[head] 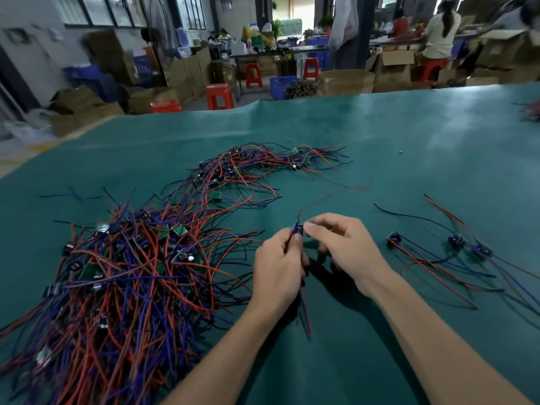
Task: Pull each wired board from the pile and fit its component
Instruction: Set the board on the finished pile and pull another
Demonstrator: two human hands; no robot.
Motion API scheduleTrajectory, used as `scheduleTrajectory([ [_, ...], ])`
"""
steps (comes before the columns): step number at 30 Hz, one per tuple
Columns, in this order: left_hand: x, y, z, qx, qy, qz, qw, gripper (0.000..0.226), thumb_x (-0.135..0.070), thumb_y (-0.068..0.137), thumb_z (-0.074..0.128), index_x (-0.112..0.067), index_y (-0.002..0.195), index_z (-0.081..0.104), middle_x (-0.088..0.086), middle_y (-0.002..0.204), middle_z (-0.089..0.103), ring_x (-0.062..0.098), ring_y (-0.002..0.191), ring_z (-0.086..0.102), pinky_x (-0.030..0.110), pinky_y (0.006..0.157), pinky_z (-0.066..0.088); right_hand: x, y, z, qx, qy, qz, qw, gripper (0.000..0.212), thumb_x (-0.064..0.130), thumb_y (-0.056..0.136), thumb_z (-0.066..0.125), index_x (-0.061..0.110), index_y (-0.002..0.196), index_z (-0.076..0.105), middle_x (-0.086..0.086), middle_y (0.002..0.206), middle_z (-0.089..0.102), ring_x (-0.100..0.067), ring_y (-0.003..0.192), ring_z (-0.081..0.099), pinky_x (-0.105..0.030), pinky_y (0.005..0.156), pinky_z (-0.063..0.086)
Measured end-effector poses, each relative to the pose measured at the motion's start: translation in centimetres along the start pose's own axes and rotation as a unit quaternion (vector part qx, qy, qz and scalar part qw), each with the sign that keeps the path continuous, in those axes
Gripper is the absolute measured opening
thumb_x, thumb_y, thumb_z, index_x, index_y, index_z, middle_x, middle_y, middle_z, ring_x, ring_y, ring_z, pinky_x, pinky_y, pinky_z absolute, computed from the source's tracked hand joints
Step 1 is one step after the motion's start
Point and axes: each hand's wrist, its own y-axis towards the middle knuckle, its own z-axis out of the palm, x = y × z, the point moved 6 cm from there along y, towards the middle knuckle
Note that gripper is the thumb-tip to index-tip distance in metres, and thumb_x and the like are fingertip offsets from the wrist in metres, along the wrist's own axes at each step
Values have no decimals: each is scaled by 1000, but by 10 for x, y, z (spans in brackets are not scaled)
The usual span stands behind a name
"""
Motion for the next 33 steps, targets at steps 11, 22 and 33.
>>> scheduleTrajectory([
  [11, -12, -2, 1, 8, 44, 73, 996, 49, -48, 94, 45, -6, 83, 68, 1, 52, 48, 22, 55, 42, 48, 58, 41, -5, 1, -16, 25, 174, 64, 982, 20, 24, 69, 82, 9, 83, 82, -6, 77, 73, -10, 60, 52, -18, 48, 36],
  [22, -5, -1, 6, 44, 61, 48, 996, 42, -37, 103, 48, -20, 68, 64, -9, 44, 46, 12, 45, 38, 31, 55, 29, -15, -1, -55, -245, 310, 62, 917, 14, 2, 89, 73, 7, 77, 66, -11, 74, 67, -7, 49, 54, -18, 48, 45],
  [33, -6, -3, 0, 7, -62, -6, 998, 53, -41, 104, 40, -5, 74, 64, -1, 46, 52, 19, 43, 46, 44, 56, 46, 3, -9, -6, -59, 91, 49, 993, 17, 20, 93, 70, 14, 79, 76, -5, 75, 74, -14, 64, 65, -21, 53, 47],
])
